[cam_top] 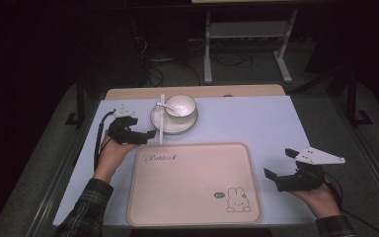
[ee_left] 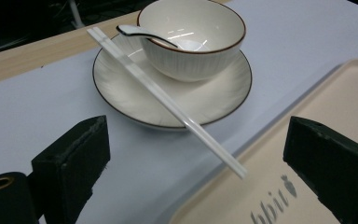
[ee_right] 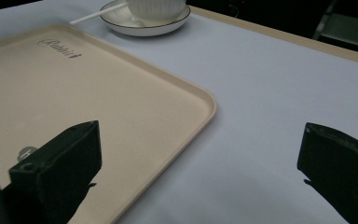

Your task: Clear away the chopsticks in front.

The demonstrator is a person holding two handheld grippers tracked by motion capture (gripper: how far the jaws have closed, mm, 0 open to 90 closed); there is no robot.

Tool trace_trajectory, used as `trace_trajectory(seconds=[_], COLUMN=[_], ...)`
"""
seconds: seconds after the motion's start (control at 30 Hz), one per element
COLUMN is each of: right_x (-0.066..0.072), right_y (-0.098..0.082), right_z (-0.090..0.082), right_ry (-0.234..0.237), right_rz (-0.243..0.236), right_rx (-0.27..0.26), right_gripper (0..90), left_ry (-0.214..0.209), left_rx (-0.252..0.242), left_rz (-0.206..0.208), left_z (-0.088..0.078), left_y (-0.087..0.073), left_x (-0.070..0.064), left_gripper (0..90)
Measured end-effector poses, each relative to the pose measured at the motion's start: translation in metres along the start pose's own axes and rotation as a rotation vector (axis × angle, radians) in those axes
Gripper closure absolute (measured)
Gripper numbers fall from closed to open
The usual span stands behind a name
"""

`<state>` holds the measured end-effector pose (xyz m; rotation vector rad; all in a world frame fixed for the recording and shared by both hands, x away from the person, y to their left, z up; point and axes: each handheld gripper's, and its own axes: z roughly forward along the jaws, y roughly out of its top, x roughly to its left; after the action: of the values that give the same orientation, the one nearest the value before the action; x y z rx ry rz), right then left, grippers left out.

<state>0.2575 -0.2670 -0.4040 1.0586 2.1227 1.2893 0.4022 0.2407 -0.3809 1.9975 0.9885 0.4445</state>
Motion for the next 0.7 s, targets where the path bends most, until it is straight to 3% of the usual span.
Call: trace_trajectory(seconds=[0.1, 0.13, 0.2, 0.33, 0.4, 0.63, 0.7], right_x=[0.0, 0.0, -0.001, -0.001, -0.002, -0.002, -0.003], right_y=[0.0, 0.0, 0.0, -0.001, -0.001, -0.001, -0.001], right_z=[0.0, -0.001, -0.001, -0.002, -0.002, -0.002, -0.002], right_ry=[0.0, 0.001, 0.001, 0.001, 0.001, 0.005, 0.004], right_rz=[0.001, -0.001, -0.001, 0.003, 0.004, 0.006, 0.005], right_rx=[0.0, -0.001, -0.002, -0.006, -0.008, -0.007, -0.01], right_gripper=[0.0, 0.0, 0.0, 0.0, 0.0, 0.0, 0.0], left_ry=[0.003, 0.007, 0.031, 0.04, 0.068, 0.074, 0.098], left_rx=[0.014, 0.024, 0.036, 0.064, 0.078, 0.112, 0.141], left_rz=[-0.004, 0.0, 0.008, 0.004, 0.009, -0.028, -0.004], left_z=[0.012, 0.016, 0.025, 0.038, 0.047, 0.069, 0.079], left_y=[0.005, 0.007, 0.011, 0.016, 0.021, 0.027, 0.028], left_x=[0.002, 0.002, 0.003, 0.006, 0.01, 0.015, 0.015], left_gripper=[7.6, 12.6, 13.5, 14.1, 15.9, 25.1, 32.8])
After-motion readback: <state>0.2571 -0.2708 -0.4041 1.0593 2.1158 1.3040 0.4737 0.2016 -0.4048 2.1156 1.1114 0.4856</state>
